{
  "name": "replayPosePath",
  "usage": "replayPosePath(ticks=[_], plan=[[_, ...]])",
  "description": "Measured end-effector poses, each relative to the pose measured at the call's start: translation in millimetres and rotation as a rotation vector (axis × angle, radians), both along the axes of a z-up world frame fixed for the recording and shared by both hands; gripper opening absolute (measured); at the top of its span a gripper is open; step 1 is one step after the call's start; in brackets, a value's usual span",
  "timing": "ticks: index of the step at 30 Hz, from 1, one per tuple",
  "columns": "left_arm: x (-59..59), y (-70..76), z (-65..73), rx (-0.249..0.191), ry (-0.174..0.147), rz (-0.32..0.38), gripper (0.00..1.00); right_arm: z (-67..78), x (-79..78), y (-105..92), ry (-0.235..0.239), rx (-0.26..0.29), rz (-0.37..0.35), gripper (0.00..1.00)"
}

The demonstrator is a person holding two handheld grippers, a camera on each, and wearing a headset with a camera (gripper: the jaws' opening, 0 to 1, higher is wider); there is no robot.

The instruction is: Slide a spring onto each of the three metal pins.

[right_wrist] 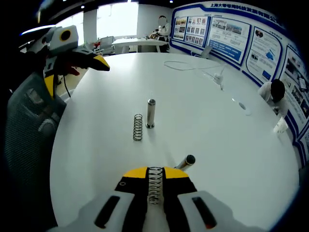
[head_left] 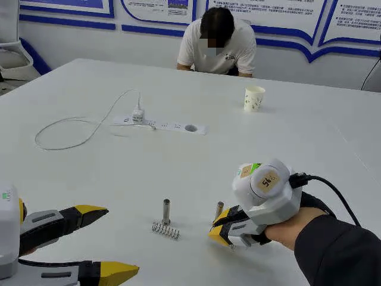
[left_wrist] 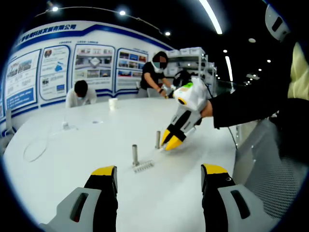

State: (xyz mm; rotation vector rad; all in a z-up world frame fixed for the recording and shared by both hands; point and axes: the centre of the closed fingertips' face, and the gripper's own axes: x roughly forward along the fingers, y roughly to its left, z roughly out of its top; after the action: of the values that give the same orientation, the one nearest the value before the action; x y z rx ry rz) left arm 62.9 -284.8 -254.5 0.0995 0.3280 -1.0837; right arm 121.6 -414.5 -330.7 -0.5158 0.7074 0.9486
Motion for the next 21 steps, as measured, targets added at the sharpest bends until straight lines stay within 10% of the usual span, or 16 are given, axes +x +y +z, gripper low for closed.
replayPosePath(ticks=[21], plan=[[-0.3,-0.8,1.1,-0.002,-0.004,-0.003,0.72,12.3,-2.6,-2.1,-0.025,0.021,-0.018,0.12]])
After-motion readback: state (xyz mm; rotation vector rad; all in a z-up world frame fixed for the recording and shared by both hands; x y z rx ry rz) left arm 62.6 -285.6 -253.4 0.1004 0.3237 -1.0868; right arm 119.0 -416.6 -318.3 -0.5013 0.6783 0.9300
